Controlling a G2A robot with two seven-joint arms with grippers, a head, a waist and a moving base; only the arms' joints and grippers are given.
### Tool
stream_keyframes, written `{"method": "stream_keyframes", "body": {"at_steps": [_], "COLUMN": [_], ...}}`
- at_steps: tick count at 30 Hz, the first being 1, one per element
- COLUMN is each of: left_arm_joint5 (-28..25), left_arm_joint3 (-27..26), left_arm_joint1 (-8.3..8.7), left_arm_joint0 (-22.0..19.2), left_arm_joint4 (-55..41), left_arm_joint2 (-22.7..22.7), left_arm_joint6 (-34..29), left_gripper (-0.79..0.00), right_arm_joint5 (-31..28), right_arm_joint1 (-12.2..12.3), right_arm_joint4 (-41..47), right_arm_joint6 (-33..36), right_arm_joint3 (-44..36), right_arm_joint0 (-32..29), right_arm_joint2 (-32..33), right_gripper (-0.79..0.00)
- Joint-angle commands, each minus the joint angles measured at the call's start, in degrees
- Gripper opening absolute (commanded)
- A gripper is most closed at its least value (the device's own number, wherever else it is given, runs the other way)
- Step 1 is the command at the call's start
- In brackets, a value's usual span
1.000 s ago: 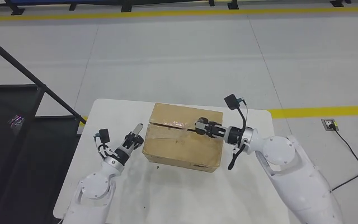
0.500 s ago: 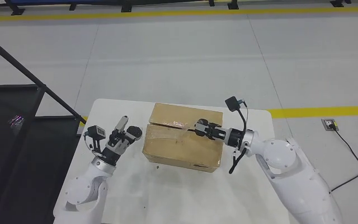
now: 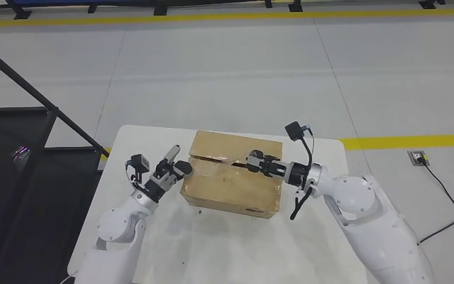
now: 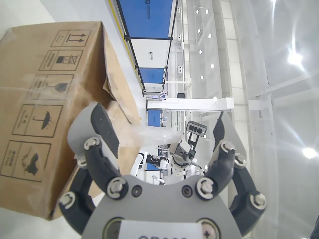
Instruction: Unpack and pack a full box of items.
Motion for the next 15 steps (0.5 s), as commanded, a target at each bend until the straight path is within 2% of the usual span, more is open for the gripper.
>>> {"method": "stream_keyframes", "body": {"at_steps": [1,7,15], "left_arm_joint5": [0.0,0.0,0.5], "left_arm_joint3": [0.6,0.9,0.3], "left_arm_joint1": [0.00,0.16,0.40], "left_arm_joint0": [-0.3,-0.3,0.3], "left_arm_joint4": [0.0,0.4,0.3], "left_arm_joint2": [0.3,0.7,0.7], "left_arm_joint6": [0.3,0.3,0.9], "left_gripper": [0.000,0.000,0.000], "right_arm_joint5": [-0.4,-1.7,-7.3], "right_arm_joint1": [0.0,0.1,0.1], "right_arm_joint4": [-0.2,-0.8,-1.7], "right_arm_joint6": [-0.1,0.1,-2.5], "right_arm_joint3": [-0.3,-0.7,-2.7], "right_arm_joint0": [-0.1,-0.3,-1.8], "right_arm_joint2": [0.0,0.0,0.8], "right_gripper": [-0.785,-0.785,-0.785]}}
